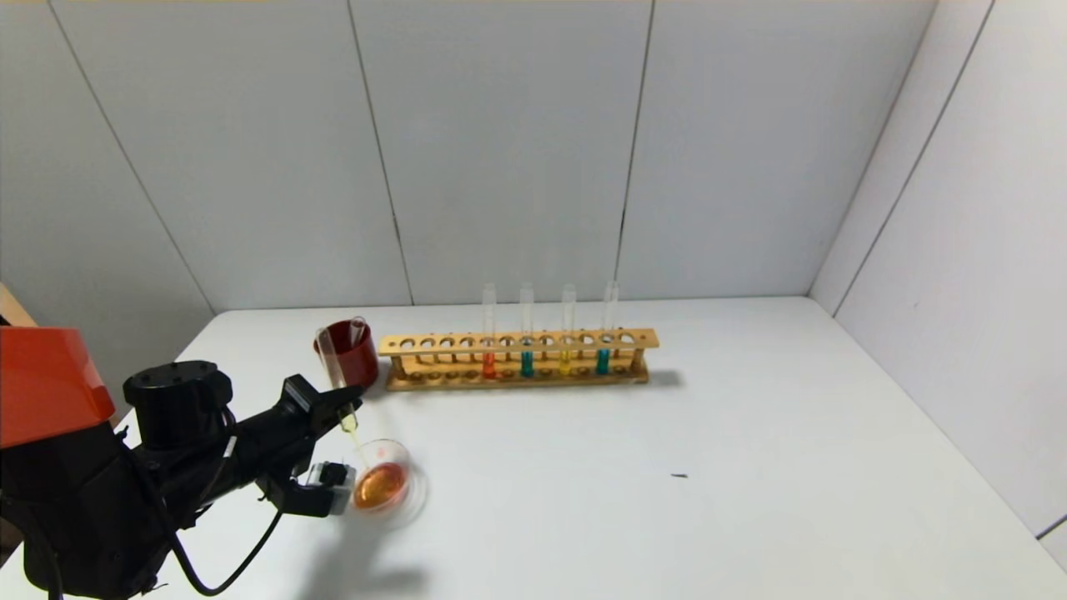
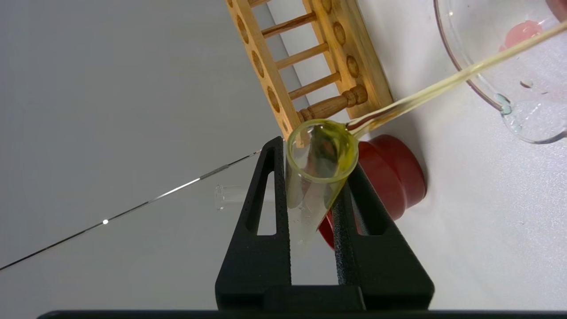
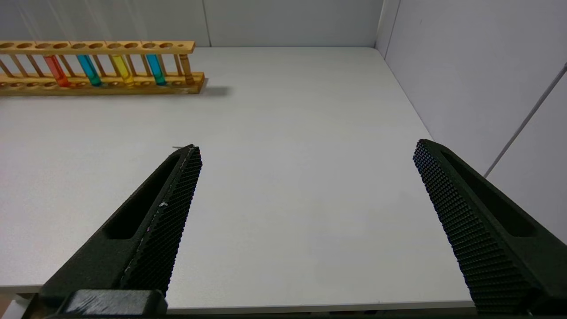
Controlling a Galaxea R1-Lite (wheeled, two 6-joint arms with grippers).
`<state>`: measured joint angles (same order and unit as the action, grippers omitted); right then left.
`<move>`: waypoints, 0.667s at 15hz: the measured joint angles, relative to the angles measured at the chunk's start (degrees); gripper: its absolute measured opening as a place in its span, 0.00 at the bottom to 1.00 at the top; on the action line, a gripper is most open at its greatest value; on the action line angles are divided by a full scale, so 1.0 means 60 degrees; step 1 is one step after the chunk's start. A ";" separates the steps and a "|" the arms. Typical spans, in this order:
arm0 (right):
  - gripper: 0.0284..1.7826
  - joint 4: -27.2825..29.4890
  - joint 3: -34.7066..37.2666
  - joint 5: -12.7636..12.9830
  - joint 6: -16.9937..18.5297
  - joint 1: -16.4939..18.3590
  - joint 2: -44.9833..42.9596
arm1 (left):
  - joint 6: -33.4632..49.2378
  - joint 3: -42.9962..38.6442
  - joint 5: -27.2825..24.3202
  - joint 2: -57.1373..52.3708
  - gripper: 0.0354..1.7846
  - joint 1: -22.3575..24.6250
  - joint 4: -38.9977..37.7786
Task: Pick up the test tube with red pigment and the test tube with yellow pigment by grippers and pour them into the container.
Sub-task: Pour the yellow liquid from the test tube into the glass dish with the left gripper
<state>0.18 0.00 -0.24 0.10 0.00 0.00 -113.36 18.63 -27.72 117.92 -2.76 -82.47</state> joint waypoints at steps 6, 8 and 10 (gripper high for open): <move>0.98 0.0000 0.0000 0.0000 0.0000 0.0000 0.0000 | -0.0687 0.0102 0.0055 -0.0142 0.16 -0.0514 -0.0321; 0.98 0.0000 0.0000 0.0000 0.0000 0.0000 0.0000 | -0.0861 0.0026 0.0055 -0.0230 0.16 -0.0536 -0.0451; 0.98 0.0000 0.0000 0.0000 0.0000 0.0000 0.0000 | -0.0939 -0.0037 0.0047 -0.0286 0.16 -0.0542 -0.0459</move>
<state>0.18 0.00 -0.24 0.10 0.00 0.00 -118.99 18.41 -27.44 116.20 -6.01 -85.22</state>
